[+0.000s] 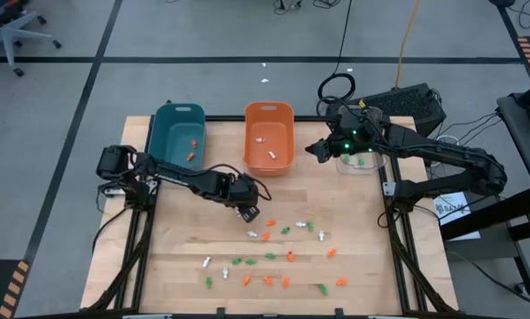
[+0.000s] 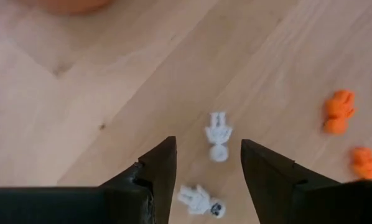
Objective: Sort Halloween decoration
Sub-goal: Put the white skeleton toy into the orange bin
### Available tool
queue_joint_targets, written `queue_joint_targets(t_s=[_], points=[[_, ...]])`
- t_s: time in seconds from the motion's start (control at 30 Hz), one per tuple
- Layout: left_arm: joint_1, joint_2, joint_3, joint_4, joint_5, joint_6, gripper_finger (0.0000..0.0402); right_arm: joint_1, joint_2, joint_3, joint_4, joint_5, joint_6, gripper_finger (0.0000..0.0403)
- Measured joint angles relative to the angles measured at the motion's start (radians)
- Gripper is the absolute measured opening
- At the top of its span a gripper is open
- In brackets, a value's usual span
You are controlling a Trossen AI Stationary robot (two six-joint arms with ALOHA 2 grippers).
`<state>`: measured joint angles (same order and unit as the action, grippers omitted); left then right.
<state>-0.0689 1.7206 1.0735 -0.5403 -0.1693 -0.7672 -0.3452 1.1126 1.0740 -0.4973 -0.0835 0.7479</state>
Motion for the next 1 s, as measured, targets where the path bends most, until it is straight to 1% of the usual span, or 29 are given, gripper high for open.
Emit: queue_joint_targets(t_s=[0.1,0.17,0.27,0.33,0.47,0.57,0.77,1.0], points=[[-0.005,0.019,0.002,0.013,0.010,-0.036,0.0176,0.000,0.000,0.000,0.000,-0.005,-0.005,0.0157],[-0.007,0.022,-0.001,-0.007,0.012,-0.064,0.0176,0.000,0.000,0.000,-0.002,-0.025,-0.008,0.0157],[-0.011,0.029,0.003,0.043,0.013,-0.092,0.0176,0.000,0.000,0.000,-0.012,-0.029,-0.011,0.0157],[-0.014,0.030,0.001,0.035,0.024,-0.107,0.0176,0.000,0.000,0.000,-0.008,-0.048,-0.013,0.0157],[-0.025,0.038,0.001,0.022,0.035,-0.170,0.0176,0.000,0.000,0.000,-0.008,-0.052,-0.019,0.0157],[-0.038,0.038,0.001,0.038,0.033,-0.171,0.0176,0.000,0.000,0.000,-0.008,-0.052,-0.019,0.0157],[-0.045,0.064,0.002,0.051,-0.019,-0.165,0.0176,0.000,0.000,0.000,-0.008,-0.052,-0.027,0.0157],[-0.044,0.124,0.001,0.085,-0.008,-0.117,0.0176,0.000,0.000,0.000,-0.008,-0.053,-0.030,0.0157]])
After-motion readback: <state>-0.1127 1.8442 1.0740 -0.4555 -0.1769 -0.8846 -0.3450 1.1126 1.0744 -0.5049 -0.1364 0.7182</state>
